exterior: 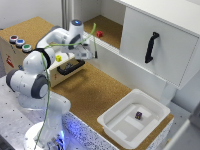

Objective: Push the green button to turn on the green light

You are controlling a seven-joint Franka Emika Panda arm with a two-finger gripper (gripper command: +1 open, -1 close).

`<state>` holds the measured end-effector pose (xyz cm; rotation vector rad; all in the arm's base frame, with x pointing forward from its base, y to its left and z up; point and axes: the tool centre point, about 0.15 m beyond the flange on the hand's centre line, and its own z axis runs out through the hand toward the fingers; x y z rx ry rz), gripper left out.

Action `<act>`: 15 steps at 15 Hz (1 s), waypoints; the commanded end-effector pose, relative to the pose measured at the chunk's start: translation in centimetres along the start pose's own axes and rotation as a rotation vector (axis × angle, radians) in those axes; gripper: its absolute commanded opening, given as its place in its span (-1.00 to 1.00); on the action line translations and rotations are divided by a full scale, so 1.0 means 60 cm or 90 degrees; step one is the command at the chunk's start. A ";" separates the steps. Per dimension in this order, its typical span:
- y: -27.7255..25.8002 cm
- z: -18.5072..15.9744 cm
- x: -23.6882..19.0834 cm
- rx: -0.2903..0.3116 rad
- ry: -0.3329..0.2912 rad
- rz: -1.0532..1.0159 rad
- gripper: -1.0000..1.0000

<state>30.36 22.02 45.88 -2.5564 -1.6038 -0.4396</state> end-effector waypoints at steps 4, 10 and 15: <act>-0.142 0.020 0.221 0.144 -0.078 -0.142 1.00; -0.207 0.031 0.311 0.179 -0.119 -0.166 1.00; -0.279 0.049 0.247 0.103 -0.078 -0.163 -1.00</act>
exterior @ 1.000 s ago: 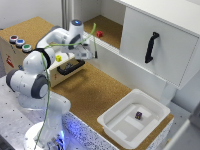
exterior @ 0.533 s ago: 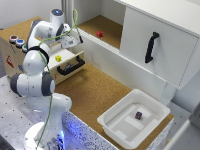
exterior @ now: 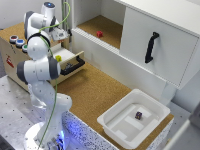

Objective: Push the green button to turn on the green light

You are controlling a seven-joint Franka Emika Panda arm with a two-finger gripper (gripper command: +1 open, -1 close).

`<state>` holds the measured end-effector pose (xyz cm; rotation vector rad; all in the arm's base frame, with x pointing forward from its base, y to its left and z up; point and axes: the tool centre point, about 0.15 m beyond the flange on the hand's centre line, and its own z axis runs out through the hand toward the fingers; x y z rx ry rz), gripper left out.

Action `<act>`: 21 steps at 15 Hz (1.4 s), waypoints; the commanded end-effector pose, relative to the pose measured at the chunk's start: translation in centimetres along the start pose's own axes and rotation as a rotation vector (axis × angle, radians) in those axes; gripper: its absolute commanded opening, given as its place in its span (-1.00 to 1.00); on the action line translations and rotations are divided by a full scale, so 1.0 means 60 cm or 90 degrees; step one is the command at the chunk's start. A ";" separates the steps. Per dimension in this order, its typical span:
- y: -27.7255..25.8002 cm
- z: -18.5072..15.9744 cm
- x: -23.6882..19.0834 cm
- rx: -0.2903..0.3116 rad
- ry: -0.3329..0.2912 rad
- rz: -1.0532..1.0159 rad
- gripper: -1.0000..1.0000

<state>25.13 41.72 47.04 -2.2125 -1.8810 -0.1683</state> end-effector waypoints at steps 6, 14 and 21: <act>-0.110 0.017 -0.002 -0.067 -0.032 -0.057 -1.00; -0.152 0.032 0.009 -0.054 -0.051 -0.134 -1.00; -0.154 0.087 0.011 -0.042 -0.093 -0.142 -1.00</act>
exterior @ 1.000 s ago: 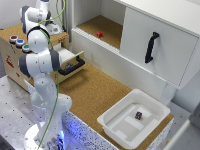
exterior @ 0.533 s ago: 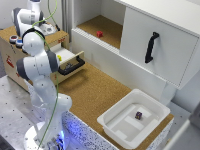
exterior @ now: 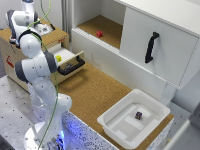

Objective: Push the green button to turn on the green light

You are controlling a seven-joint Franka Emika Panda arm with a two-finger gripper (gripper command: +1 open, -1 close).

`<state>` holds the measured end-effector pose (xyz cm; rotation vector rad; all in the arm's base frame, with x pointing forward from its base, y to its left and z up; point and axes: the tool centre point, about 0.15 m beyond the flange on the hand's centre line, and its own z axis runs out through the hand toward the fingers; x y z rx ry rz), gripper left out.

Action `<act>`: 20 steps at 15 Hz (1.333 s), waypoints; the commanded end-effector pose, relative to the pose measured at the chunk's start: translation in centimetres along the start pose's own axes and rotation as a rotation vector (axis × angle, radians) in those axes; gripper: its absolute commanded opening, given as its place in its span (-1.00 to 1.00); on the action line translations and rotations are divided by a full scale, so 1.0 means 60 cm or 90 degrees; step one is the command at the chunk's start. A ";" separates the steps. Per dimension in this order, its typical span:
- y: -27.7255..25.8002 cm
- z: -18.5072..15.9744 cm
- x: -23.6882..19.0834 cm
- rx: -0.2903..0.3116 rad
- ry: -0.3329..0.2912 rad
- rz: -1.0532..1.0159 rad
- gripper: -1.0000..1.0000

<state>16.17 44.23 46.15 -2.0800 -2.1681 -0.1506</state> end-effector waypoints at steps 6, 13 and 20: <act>-0.007 -0.034 -0.072 -0.047 0.029 -0.002 1.00; 0.114 -0.042 -0.215 -0.092 0.020 0.175 1.00; 0.229 -0.027 -0.382 -0.089 0.008 0.403 1.00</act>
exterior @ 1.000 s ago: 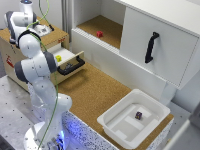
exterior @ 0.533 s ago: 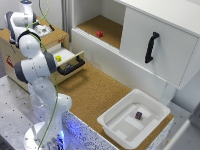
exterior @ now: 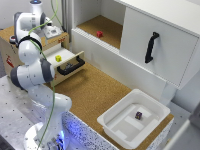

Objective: Push the green button to turn on the green light

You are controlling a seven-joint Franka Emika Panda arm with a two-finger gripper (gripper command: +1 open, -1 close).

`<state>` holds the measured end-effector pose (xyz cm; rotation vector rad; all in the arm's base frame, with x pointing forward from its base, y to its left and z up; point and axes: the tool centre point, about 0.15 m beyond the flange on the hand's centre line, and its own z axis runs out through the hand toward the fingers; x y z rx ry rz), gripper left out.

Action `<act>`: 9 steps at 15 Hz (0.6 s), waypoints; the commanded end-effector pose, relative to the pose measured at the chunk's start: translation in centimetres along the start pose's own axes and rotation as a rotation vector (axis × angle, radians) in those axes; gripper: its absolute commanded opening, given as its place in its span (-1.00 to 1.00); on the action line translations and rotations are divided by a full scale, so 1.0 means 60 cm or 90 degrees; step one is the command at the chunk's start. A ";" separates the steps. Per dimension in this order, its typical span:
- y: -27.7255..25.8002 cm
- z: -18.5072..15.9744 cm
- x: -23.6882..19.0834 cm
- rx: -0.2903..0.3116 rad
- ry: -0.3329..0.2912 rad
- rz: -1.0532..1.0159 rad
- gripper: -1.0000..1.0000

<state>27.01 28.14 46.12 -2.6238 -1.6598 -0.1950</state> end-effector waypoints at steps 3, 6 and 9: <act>0.140 0.038 -0.113 -0.001 0.030 0.164 1.00; 0.178 0.044 -0.159 -0.004 0.022 0.239 1.00; 0.201 0.063 -0.201 0.005 0.012 0.304 1.00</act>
